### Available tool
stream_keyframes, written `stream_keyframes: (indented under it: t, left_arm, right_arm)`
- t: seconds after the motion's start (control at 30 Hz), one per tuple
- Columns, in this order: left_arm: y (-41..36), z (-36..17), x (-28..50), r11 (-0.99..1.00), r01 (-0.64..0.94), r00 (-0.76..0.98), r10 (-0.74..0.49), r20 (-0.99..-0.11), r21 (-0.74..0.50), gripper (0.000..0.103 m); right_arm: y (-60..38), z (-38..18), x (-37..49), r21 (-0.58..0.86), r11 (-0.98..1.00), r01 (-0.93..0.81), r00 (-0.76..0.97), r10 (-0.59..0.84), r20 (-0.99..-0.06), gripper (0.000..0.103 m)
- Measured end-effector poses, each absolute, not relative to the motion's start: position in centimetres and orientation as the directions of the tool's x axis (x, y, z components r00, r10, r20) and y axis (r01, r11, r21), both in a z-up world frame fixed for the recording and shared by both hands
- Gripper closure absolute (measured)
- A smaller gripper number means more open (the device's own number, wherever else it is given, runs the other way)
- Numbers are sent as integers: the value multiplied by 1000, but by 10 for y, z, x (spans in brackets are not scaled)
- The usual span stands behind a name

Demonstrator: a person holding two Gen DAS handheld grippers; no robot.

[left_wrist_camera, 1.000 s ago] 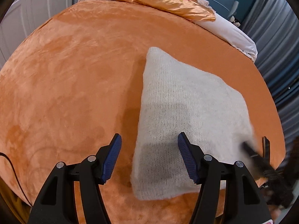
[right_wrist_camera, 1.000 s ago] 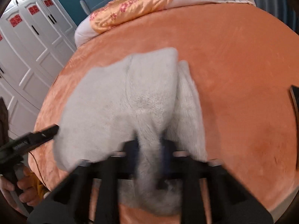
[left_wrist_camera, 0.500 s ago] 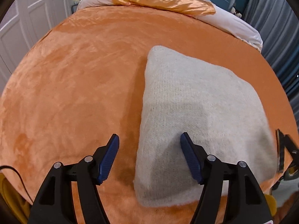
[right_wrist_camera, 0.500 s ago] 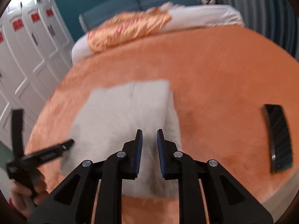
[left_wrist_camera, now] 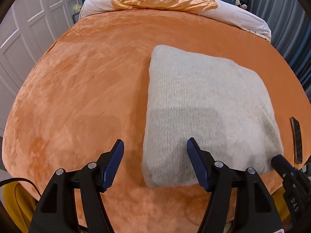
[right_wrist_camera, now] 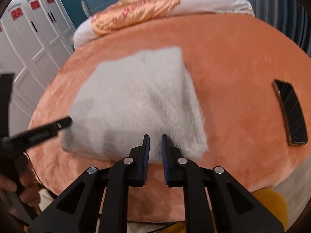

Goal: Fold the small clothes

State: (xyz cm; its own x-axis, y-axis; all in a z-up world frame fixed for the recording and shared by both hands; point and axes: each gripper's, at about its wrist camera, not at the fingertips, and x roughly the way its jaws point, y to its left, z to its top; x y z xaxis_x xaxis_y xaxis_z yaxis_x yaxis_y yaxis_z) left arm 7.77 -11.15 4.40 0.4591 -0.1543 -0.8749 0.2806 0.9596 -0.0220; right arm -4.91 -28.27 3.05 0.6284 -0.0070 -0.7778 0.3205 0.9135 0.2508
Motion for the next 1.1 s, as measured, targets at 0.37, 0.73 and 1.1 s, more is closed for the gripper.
stream_keyframes:
  t: [0.37, 0.73, 1.1]
  left_arm:
    - [-81, 66, 78, 957, 252, 466, -250, -849, -143, 36]
    - [-103, 70, 100, 950, 256, 462, -281, -841, -177, 36]
    - [-112, 37, 102, 962, 256, 432, -207, -878, -101, 34]
  right_arm:
    - [-295, 52, -47, 255, 923, 288, 667, -2, -745, 76]
    - [-328, 80, 13, 313, 926, 209, 775, 38, -630, 93]
    - [-325, 81, -10, 228, 923, 309, 727, -74, -683, 90]
